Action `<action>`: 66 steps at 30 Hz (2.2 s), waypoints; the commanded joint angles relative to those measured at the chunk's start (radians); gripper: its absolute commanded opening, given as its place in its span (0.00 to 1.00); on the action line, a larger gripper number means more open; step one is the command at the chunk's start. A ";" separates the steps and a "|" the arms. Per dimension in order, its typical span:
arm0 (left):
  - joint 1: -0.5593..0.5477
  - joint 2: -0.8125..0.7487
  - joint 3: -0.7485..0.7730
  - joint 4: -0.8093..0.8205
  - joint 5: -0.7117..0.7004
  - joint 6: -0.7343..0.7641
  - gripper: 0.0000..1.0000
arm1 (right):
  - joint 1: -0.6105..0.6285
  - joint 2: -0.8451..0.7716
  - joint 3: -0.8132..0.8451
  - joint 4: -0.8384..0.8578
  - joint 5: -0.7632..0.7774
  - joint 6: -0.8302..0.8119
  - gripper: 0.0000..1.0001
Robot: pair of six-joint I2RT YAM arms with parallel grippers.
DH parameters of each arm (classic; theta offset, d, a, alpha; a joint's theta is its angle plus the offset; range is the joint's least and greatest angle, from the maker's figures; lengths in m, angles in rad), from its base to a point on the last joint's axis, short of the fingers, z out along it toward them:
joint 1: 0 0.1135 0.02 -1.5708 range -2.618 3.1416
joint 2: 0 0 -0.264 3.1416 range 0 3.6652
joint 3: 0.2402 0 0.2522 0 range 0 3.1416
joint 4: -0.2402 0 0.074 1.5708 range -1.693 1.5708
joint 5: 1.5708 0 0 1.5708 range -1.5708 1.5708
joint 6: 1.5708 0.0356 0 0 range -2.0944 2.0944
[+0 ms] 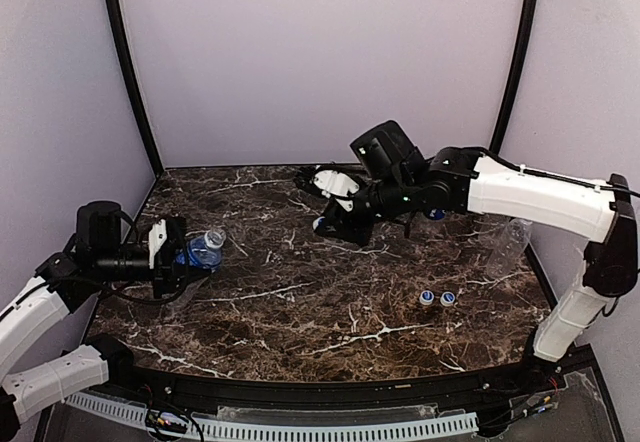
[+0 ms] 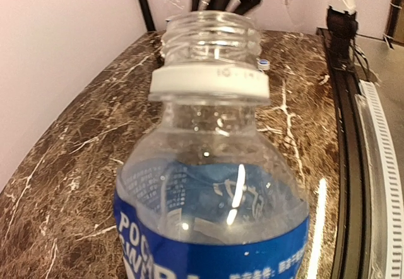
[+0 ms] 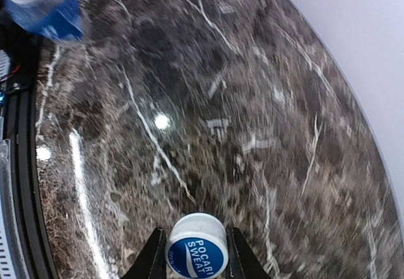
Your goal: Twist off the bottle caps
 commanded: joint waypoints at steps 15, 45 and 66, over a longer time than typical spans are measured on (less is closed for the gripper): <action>0.024 -0.052 -0.091 0.240 -0.062 -0.232 0.35 | -0.191 -0.183 -0.599 -0.239 0.034 0.880 0.00; 0.023 -0.054 -0.087 0.288 -0.034 -0.274 0.36 | -0.191 -0.288 -0.824 -0.133 0.087 1.042 0.67; 0.021 -0.037 -0.053 0.274 0.203 -0.283 0.38 | 0.131 0.009 0.065 0.362 -0.386 0.209 0.82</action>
